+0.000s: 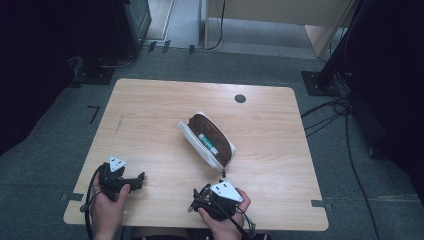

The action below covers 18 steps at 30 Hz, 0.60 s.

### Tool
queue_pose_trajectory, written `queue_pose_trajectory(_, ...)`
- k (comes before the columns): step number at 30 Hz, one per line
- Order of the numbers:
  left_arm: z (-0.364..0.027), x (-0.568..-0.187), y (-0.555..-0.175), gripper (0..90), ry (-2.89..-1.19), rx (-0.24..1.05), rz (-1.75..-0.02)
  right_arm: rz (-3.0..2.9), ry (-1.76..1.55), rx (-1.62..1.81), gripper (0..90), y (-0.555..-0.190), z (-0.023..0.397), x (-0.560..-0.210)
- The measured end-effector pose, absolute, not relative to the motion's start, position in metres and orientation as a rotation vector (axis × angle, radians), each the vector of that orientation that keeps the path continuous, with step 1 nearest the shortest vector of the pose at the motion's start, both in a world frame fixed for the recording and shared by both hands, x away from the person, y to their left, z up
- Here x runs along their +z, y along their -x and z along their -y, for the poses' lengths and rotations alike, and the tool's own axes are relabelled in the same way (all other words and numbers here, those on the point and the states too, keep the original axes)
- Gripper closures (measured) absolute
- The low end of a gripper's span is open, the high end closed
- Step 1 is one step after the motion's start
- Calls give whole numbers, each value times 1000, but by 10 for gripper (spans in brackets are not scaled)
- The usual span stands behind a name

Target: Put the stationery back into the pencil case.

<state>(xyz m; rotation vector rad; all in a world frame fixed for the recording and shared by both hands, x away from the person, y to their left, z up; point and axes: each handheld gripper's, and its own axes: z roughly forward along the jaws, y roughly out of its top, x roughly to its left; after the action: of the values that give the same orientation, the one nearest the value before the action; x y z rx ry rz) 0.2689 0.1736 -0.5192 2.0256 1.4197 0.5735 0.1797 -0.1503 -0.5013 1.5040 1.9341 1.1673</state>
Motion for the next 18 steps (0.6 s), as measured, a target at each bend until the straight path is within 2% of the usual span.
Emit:
queue_pose_trajectory(2, -174, -519, -269, 0, -2026, 573, -1419, -1939, -1517, 1145, 49, -180, 147, -504)
queue_pose_trajectory(5, -174, -519, -269, 0, -2025, 573, -1419, -1947, -1529, 1126, 42, -180, 142, -508)
queue_pose_trajectory(18, -174, -519, -269, 0, -2025, 573, -1420, -1946, -1518, 1058, 115, -177, 131, -520)
